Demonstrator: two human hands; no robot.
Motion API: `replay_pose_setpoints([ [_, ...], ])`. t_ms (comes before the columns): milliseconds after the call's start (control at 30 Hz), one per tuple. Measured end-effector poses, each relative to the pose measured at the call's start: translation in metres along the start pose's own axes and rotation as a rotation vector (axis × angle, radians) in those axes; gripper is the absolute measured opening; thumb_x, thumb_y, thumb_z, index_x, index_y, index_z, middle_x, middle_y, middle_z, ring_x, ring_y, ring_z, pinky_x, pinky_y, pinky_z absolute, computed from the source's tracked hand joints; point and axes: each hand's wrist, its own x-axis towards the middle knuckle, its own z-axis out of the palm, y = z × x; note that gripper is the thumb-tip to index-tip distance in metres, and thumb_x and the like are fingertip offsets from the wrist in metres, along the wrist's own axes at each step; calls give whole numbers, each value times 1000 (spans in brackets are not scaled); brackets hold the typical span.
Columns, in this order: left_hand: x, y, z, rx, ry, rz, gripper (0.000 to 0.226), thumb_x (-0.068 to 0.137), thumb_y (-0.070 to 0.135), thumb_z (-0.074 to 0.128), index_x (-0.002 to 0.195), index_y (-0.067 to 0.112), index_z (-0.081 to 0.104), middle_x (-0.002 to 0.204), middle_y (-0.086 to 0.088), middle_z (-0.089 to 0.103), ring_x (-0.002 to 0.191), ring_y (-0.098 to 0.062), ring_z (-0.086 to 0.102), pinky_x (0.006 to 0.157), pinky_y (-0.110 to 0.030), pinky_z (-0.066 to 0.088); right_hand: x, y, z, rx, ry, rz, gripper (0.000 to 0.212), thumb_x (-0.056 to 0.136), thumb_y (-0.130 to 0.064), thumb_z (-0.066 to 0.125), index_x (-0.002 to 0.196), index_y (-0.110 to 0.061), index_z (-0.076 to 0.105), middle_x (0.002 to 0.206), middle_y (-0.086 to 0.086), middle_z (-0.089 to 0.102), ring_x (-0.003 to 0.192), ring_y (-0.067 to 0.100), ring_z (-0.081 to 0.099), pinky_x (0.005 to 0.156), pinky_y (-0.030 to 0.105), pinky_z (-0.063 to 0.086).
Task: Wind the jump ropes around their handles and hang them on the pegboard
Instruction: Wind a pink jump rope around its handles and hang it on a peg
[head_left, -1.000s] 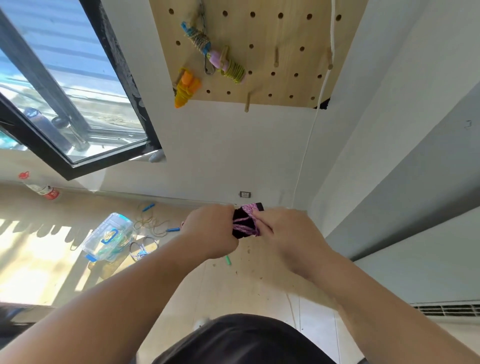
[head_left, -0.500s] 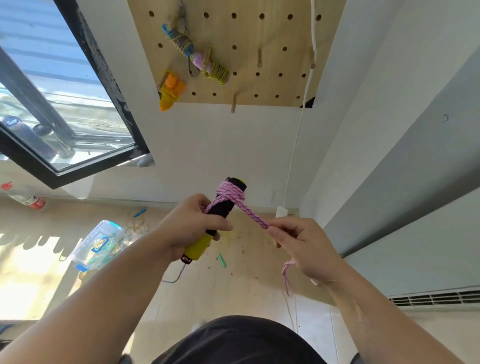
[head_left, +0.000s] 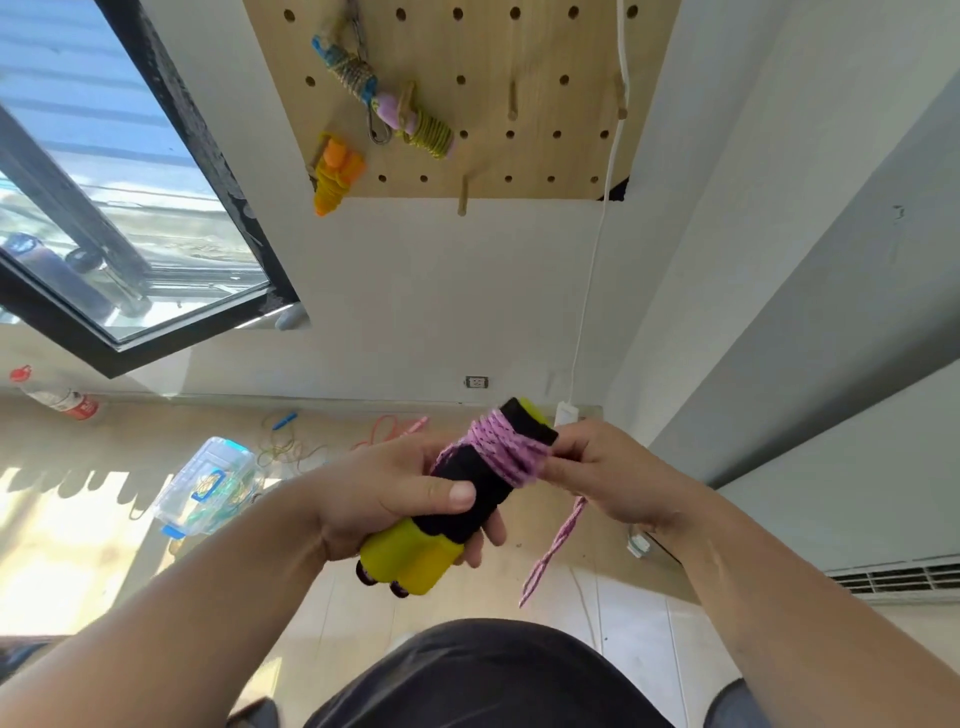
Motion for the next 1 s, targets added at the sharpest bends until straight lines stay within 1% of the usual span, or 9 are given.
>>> replay_pose_setpoints([
  [167,12,6,5,794,69,-168,34,69,46,89,87,33,64,79,11,70,71,-3,65,66,-16,45,32,-13,-18,-434,-280,95,16,93,-35,72,86,-21,76,71,-7,64,66,5,52,67,27,42],
  [233,23,4,10,1024,131,-202,38,66,51,90,81,34,59,73,12,63,64,-2,58,58,-17,38,48,-26,-18,-576,-316,120,21,92,-38,73,91,-18,76,72,-8,63,67,7,52,66,27,41],
  [467,52,-15,-5,1274,380,-272,42,64,59,82,87,25,71,72,7,66,69,-13,63,55,-27,42,74,-46,11,-960,-130,110,26,96,-31,62,90,-8,74,85,8,73,81,27,67,74,40,55],
  [567,55,-19,-18,1225,545,-286,40,60,58,79,81,26,70,68,6,66,66,-15,64,56,-29,50,70,-48,24,-921,-11,136,23,97,-20,54,87,-11,72,78,8,70,76,29,66,69,42,52],
  [667,56,-17,-28,1040,664,-251,37,60,51,82,71,20,67,63,0,64,57,-15,57,51,-27,42,54,-46,35,-835,94,51,24,102,-19,45,95,-17,68,85,3,66,79,24,60,66,38,46],
  [767,53,-11,-35,831,774,-217,43,63,47,86,68,11,64,55,0,55,47,-13,46,47,-26,35,32,-35,36,-562,285,-64,25,105,-21,48,110,-18,73,99,1,70,93,20,61,81,38,48],
  [833,49,-7,-38,658,819,-214,40,64,43,90,74,11,68,58,2,62,46,-12,52,48,-25,39,18,-32,33,-396,374,-88,26,104,-23,55,124,-24,73,112,-10,74,102,5,64,90,26,50],
  [900,44,-4,-40,420,826,-197,43,65,36,94,91,13,69,74,-5,74,58,-16,69,54,-28,50,6,-29,30,-221,412,-68,27,102,-20,60,122,-31,74,97,-27,72,90,-6,62,80,11,46],
  [1000,41,-3,-40,161,783,-174,53,67,23,95,103,8,59,88,-17,76,70,-30,75,66,-43,62,-5,-25,24,12,453,10,27,99,-13,63,109,-33,79,68,-22,63,68,0,56,64,10,42],
])
